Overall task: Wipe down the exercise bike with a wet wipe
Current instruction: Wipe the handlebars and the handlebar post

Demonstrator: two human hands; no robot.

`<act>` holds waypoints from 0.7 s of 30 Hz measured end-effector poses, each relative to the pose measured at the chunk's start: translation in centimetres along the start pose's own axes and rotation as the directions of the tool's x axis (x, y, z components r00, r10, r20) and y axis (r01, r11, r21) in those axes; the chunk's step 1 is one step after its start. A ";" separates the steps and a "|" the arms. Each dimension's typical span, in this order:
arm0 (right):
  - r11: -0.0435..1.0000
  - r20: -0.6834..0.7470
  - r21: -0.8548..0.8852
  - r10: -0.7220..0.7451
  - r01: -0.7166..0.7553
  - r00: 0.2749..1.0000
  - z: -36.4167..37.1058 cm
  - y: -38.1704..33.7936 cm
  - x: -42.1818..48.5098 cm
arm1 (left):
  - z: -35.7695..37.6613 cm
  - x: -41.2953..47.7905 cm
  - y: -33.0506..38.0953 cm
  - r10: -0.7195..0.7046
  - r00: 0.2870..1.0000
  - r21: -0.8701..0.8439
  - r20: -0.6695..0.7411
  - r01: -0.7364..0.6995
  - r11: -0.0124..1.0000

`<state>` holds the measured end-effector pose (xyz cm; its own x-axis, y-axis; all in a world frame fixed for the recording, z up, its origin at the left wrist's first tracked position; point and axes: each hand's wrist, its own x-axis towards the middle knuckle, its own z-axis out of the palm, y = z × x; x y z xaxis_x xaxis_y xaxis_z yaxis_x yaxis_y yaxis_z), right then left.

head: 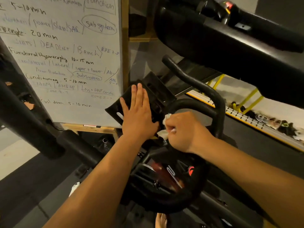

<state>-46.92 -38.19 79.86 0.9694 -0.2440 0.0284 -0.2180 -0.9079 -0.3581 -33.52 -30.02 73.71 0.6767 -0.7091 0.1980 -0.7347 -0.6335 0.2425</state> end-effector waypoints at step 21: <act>0.932 0.271 -0.001 0.350 -0.363 0.897 5.1 3.7 -22.9 | -1.5 -19.5 12.2 0.275 0.958 -0.372 -0.079 -0.285 0.883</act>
<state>-69.37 -34.25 73.13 0.8236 -0.4444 -0.3525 -0.5555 -0.7576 -0.3426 -55.63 -23.50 74.22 0.4497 -0.8293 0.3317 -0.8244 -0.2424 0.5115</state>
